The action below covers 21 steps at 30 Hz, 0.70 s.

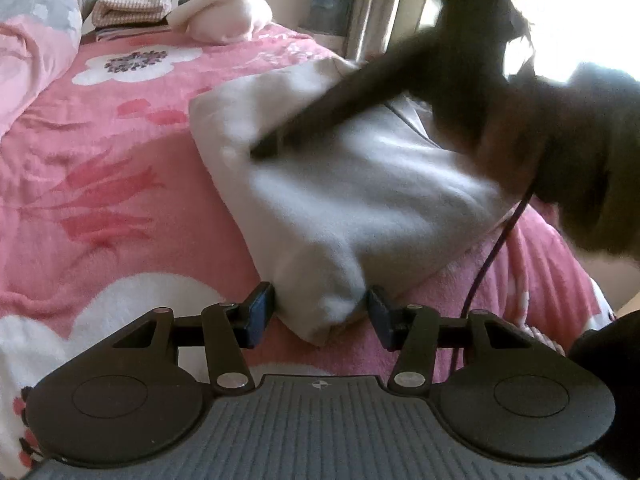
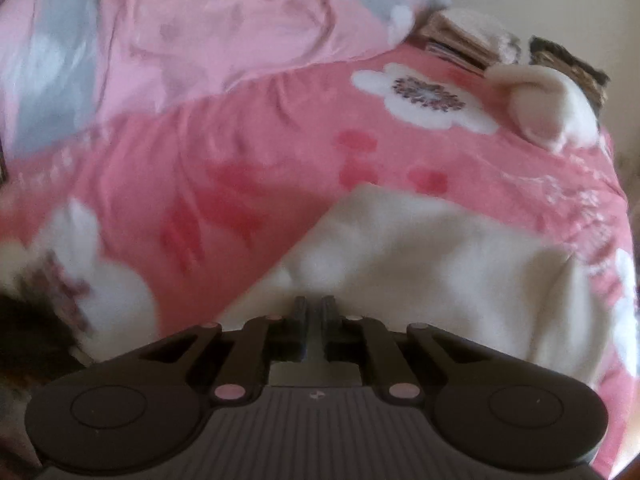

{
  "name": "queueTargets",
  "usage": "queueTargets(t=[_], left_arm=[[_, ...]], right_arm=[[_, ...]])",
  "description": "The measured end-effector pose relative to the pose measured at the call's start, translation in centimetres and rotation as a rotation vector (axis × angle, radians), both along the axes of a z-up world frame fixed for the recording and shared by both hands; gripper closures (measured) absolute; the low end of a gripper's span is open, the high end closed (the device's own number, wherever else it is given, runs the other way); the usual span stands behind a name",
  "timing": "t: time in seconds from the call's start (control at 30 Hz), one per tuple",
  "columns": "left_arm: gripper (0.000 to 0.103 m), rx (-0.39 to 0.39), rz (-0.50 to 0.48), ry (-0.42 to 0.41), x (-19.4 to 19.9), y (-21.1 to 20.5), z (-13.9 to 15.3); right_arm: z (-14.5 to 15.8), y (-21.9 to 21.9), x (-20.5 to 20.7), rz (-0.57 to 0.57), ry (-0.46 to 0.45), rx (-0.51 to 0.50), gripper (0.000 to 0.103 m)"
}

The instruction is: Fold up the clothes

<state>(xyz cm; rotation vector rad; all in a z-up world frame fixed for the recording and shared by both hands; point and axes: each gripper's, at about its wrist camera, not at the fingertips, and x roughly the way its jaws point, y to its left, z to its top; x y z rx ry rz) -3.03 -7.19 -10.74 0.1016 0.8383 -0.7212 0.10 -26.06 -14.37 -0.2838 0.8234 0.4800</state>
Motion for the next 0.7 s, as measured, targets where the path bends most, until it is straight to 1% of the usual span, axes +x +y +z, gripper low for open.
queueTargets(t=[0.03, 0.1, 0.2, 0.3, 0.37, 0.47, 0.53, 0.63, 0.67, 0.7], left_arm=[[0.051, 0.003, 0.0, 0.002, 0.0, 0.0, 0.0], [0.051, 0.007, -0.005, -0.004, -0.2, -0.1, 0.2], [0.051, 0.021, -0.012, -0.002, -0.5, -0.2, 0.1], [0.052, 0.03, -0.018, 0.02, -0.5, -0.2, -0.5], [0.052, 0.038, -0.03, 0.011, -0.7, -0.4, -0.5], [0.053, 0.035, -0.038, 0.011, -0.6, 0.0, -0.2], [0.053, 0.024, -0.025, -0.002, -0.5, 1.0, 0.6], [0.052, -0.027, -0.001, 0.008, 0.3, 2.7, 2.1], [0.052, -0.046, 0.007, 0.014, 0.6, 3.3, 2.7], [0.052, -0.052, 0.001, 0.021, 1.1, 3.4, 3.1]], right_arm=[[-0.7, 0.2, -0.4, 0.018, -0.012, -0.022, 0.099], [0.6, 0.8, -0.4, -0.009, 0.007, -0.046, 0.098], [2.8, 1.0, -1.8, -0.01, -0.008, -0.038, 0.097], [3.2, 0.2, -2.9, -0.042, -0.032, -0.049, 0.097], [1.1, -0.7, -2.5, -0.076, -0.032, -0.095, 0.099], [1.3, -1.6, -2.4, -0.089, -0.023, -0.027, 0.097], [2.9, -2.2, -3.0, -0.102, -0.039, -0.001, 0.096], [4.6, -4.3, -3.8, -0.171, -0.057, 0.047, 0.096], [4.8, -5.0, -4.0, -0.194, -0.059, 0.053, 0.096], [4.0, -5.6, -3.7, -0.212, -0.038, 0.036, 0.096]])
